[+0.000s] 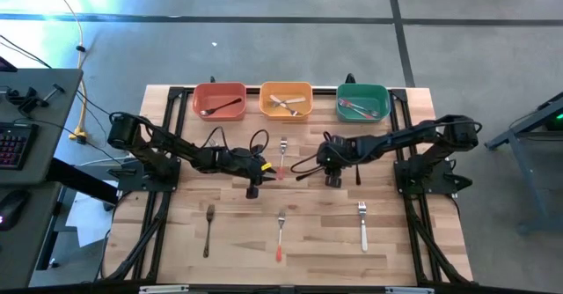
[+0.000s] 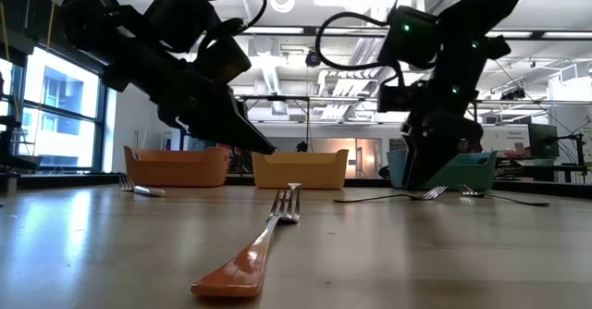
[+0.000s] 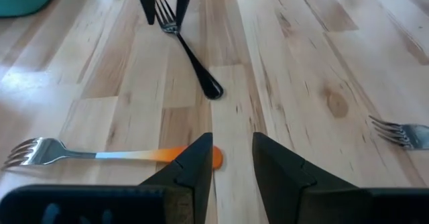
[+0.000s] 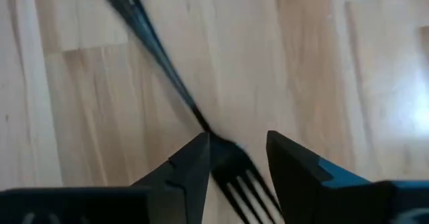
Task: Sort silverware by color (type)
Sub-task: Put the top left black fork into the orange bin
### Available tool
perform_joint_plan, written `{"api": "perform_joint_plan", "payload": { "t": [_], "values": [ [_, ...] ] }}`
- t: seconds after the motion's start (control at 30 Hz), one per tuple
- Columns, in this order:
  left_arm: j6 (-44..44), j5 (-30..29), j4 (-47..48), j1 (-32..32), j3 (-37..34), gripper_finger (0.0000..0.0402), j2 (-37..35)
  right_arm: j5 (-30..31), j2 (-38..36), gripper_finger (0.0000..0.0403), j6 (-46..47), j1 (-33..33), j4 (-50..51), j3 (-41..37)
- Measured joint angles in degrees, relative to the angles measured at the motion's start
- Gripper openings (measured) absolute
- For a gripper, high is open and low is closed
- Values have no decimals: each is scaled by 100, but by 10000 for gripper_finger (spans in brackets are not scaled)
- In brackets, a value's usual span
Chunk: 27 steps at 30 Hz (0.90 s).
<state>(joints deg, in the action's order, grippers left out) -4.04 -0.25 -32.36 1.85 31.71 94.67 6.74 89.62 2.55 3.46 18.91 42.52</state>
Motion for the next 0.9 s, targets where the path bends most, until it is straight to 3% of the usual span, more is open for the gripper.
{"api": "perform_joint_plan", "payload": {
  "t": [0.9],
  "values": [
    [150, 4, 582, 0, 214, 99, 0, -558, 245, 124, -105, 179, -635, -141]
  ]
}}
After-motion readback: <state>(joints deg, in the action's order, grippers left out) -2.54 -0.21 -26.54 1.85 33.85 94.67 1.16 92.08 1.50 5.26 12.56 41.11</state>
